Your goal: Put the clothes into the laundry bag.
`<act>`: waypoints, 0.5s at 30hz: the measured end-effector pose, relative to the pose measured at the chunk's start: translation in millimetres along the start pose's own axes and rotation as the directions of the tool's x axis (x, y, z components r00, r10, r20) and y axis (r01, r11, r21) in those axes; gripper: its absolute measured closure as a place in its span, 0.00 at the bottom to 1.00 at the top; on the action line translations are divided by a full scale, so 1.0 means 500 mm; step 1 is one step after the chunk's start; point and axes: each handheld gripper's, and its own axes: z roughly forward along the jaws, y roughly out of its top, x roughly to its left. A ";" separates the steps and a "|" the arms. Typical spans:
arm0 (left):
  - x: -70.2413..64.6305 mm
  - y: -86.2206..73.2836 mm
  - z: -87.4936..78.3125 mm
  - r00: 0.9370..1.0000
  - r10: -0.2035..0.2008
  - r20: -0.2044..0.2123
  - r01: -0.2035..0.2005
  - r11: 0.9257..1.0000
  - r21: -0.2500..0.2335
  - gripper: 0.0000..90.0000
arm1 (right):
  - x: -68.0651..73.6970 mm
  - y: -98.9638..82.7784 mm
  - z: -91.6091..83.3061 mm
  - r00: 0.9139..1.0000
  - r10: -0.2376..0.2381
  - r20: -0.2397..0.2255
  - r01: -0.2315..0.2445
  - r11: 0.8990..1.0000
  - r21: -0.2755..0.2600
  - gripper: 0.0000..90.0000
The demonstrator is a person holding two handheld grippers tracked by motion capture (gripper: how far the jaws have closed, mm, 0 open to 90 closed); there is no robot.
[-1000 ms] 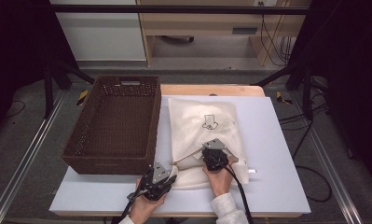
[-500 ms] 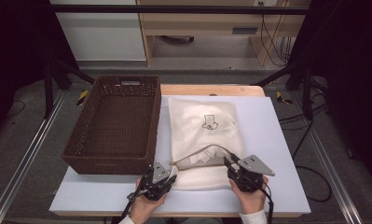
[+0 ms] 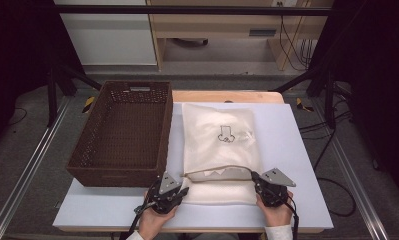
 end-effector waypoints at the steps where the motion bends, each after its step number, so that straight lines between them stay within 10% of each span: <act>1: 0.000 -0.001 -0.001 1.000 -0.006 0.002 0.006 1.000 0.000 0.89 | -0.001 -0.006 -0.001 1.000 -0.006 -0.006 0.006 1.000 0.014 0.99; 6: -0.001 0.000 -0.008 1.000 -0.001 -0.007 0.001 1.000 -0.010 0.82 | -0.008 -0.043 0.001 0.999 0.005 -0.045 -0.001 0.996 0.094 0.91; 11: 0.003 0.007 -0.014 1.000 -0.008 -0.016 0.007 0.999 -0.036 0.63 | -0.032 -0.039 -0.021 0.999 0.054 -0.006 -0.054 0.999 0.001 0.72; 15: 0.008 0.006 -0.013 1.000 -0.013 -0.005 0.013 1.000 -0.020 0.77 | -0.057 -0.052 -0.018 0.996 0.077 0.049 -0.078 0.997 0.021 0.68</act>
